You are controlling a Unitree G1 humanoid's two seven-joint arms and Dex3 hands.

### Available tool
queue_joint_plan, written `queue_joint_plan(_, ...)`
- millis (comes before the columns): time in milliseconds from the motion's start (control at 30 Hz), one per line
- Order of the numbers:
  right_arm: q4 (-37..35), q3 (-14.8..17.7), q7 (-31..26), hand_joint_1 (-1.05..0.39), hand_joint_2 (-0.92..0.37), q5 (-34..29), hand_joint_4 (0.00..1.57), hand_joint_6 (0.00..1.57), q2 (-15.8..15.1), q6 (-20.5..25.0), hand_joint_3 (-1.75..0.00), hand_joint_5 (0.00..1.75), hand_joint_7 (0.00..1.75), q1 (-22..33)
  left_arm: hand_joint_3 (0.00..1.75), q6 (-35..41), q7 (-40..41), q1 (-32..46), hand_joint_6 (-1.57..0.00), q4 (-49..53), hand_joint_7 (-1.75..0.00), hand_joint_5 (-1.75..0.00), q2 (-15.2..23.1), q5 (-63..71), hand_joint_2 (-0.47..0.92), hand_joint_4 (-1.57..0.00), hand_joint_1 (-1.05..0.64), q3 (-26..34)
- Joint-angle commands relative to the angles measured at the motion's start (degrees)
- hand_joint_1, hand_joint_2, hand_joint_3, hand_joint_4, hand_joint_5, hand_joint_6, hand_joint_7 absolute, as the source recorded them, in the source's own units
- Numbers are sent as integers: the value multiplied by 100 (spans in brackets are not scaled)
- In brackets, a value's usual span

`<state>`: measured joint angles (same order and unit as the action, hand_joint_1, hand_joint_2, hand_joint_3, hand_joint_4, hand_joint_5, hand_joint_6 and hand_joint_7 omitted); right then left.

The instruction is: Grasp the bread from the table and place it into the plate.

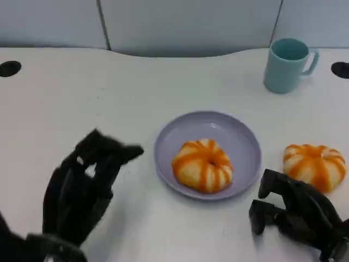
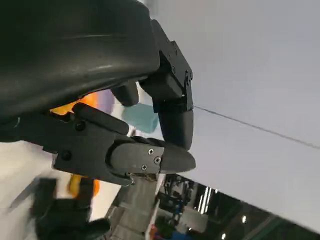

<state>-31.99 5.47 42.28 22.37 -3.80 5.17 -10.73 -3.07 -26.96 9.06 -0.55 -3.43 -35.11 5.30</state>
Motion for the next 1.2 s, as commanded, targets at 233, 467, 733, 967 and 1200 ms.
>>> queue_joint_plan(233, -201, 94, -8, -51, -92, -9, 78, 71, -91, 213, -28, 175, 152, 54, 35, 207, -70, 801, -52, -374, -175, -175, -21, -180, 92, -83, -50, 167)
queue_joint_plan(467, -285, 149, -16, -51, -92, -16, 78, 71, -142, 207, -27, 175, 152, -16, 33, 19, -227, 694, -54, 92, -175, -175, -91, -21, 92, -83, -50, 181)
queue_joint_plan(733, -297, 151, -13, -51, -92, -17, 78, 71, -142, 201, -27, 175, 151, -22, 33, -1, -251, 684, -54, 116, -175, -175, -105, -6, 92, -83, -50, 195)
queue_joint_plan(967, -300, 151, -12, -51, -92, -16, 78, 71, -143, 199, -27, 175, 151, -23, 33, 6, -264, 682, -54, 116, -175, -175, -120, 10, 92, -83, -50, 211)
queue_joint_plan(1200, -346, 157, 85, -50, -92, 13, 78, 71, -111, 104, -29, 175, 152, -16, 32, 150, -385, 601, -55, 304, -175, -175, -97, -60, 92, -84, -49, 299)
